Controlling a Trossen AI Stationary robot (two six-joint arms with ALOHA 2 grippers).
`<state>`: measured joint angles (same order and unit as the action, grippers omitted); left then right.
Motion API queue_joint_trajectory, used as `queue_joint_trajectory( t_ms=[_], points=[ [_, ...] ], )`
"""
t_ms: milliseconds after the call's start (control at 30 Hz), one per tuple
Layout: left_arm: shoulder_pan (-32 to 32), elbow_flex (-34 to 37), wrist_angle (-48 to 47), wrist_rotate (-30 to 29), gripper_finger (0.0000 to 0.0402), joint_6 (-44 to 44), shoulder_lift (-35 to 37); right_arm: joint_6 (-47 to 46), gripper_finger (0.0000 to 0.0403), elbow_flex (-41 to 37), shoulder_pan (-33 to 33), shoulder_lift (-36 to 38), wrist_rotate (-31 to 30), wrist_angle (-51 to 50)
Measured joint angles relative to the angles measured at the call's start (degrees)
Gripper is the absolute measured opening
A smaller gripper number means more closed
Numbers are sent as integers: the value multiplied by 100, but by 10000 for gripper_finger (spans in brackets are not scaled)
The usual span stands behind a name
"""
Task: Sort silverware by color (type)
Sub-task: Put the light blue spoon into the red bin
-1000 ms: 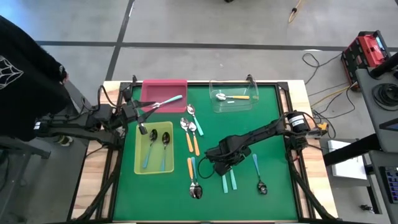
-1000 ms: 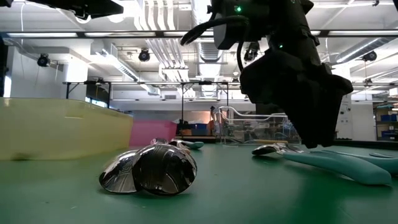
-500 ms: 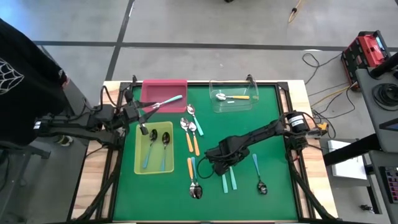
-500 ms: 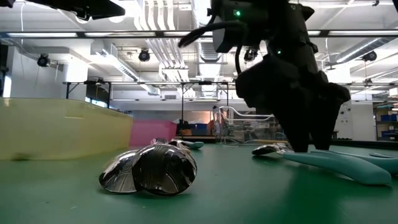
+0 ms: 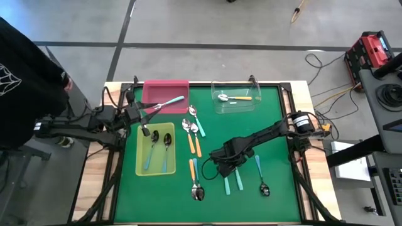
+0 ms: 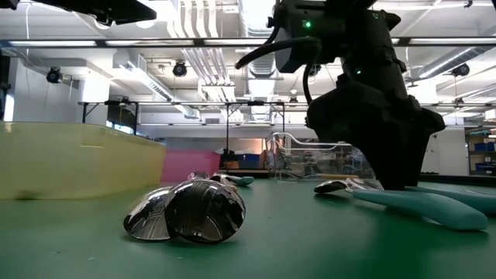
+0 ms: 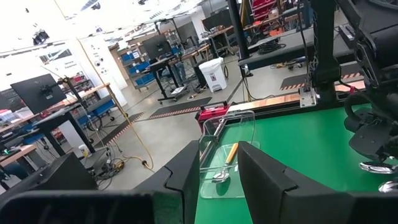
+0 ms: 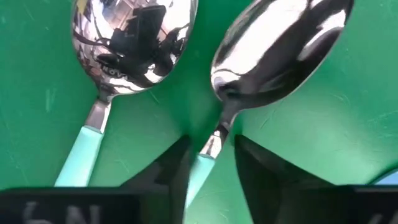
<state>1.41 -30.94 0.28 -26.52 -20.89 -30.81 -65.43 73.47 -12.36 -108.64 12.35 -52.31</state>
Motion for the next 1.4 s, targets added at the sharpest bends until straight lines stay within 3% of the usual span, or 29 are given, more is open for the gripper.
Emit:
queue_joint_trajectory(
  t_ms=[200,433,567,667,833,1067,1233,1400],
  points=[
    [-1,0,19,5,91,101,-41,223,23,-6,15,24,-54,11],
    [-1,0,158,68,91,232,-259,934,22,54,260,220,-394,-266],
    [-1,0,218,603,91,567,-426,1482,21,144,494,499,-911,-309],
    [4,0,257,973,91,770,-618,1879,20,251,749,642,-1571,-299],
    [-2,0,658,966,91,1325,-1091,2783,19,651,942,728,-3048,-252],
    [-9,0,1673,955,92,1350,-1806,3960,19,1222,973,728,-5375,-100],
    [-31,0,2057,935,110,1303,-2192,5010,19,1304,962,728,-5742,973],
    [-138,0,2120,903,152,1336,-2458,6058,19,1310,962,728,-5950,2028]
  ],
)
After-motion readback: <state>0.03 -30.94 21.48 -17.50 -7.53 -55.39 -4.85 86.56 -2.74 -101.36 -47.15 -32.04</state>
